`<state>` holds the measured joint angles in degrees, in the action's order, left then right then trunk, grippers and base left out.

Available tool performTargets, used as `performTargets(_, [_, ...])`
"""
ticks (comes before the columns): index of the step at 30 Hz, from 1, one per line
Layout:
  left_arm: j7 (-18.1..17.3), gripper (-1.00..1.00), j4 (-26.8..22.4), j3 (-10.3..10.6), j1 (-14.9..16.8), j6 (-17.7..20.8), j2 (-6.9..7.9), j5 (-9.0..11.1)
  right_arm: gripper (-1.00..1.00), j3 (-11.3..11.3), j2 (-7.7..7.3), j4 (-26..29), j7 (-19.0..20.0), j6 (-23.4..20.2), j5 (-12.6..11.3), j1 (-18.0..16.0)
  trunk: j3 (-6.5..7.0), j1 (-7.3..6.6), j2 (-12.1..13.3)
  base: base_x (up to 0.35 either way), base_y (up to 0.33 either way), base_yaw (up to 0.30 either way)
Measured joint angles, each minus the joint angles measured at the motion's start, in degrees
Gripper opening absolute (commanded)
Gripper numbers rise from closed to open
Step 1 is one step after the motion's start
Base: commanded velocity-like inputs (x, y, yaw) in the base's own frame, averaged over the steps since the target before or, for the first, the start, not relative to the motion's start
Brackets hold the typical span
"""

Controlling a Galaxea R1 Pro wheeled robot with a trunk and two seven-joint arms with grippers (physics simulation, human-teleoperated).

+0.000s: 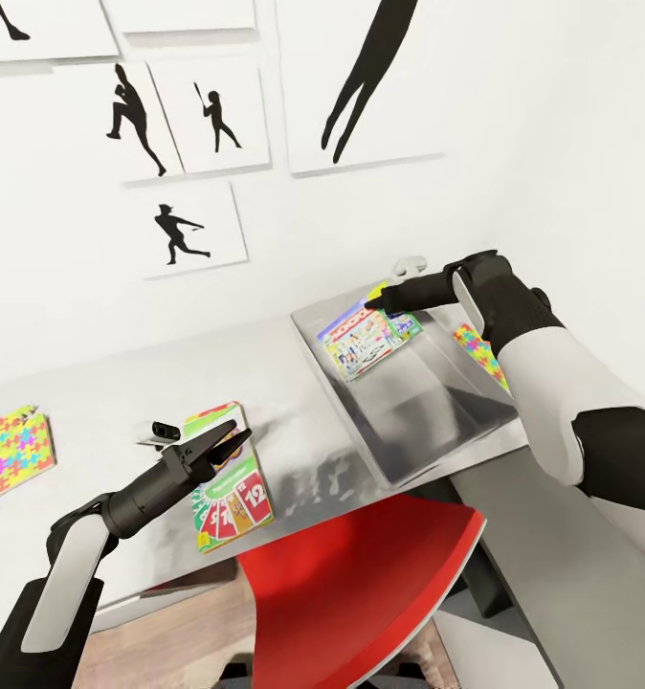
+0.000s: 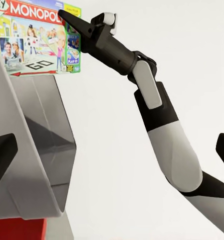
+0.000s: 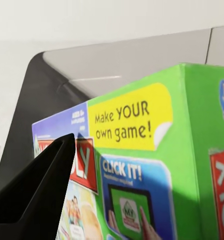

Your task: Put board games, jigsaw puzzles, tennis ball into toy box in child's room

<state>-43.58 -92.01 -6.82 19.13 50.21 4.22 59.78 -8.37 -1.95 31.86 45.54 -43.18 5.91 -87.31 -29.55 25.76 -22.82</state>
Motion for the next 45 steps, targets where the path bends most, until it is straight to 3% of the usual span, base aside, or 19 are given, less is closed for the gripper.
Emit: performTargets(45, [0.31, 1.00, 0.00, 0.09, 0.09, -0.01, 0.00, -0.25, -1.00, -0.07, 0.02, -0.02, -0.04, 0.59, 0.01, 0.16, -2.28, 0.00, 0.00, 0.000, 0.000, 0.000])
